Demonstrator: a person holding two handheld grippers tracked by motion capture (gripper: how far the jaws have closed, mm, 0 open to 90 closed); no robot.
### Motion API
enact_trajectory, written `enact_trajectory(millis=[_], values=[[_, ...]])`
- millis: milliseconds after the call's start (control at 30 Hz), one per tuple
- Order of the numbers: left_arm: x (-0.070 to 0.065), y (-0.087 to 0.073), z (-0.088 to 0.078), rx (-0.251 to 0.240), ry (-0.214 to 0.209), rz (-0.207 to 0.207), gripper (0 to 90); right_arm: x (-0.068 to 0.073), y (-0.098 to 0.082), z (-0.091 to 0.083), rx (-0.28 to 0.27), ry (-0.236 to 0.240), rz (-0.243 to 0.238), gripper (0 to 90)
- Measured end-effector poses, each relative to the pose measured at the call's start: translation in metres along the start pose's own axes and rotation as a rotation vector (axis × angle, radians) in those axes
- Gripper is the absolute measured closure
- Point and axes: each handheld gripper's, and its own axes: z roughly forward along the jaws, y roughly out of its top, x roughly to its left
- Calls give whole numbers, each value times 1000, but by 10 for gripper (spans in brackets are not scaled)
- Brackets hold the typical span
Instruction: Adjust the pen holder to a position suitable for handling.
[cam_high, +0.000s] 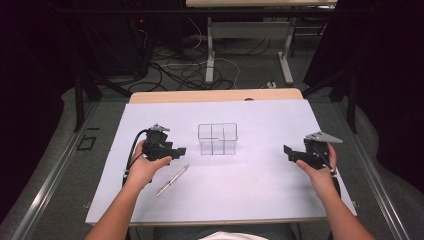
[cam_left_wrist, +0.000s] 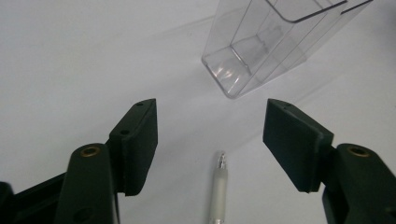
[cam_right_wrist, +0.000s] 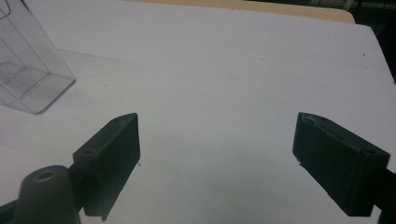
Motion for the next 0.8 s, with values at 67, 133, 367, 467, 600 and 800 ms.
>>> enact_trajectory(millis=[67, 133, 367, 467, 600, 800], values=[[0, -2, 1, 6, -2, 6, 324, 0, 0, 0, 0, 1, 0, 145], [-1, -3, 2, 15, -7, 26, 301, 0, 0, 0, 0, 0, 1, 144], [-6, -9, 9, 67, 41, 87, 284, 0, 0, 0, 0, 3, -7, 145], [-7, -10, 12, 84, 47, 117, 289, 0, 0, 0, 0, 3, -5, 145], [-6, -13, 17, 104, 42, 128, 296, 0, 0, 0, 0, 3, -6, 145], [-4, -17, 23, 141, 63, 127, 317, 0, -1, 1, 1, 3, -8, 145]])
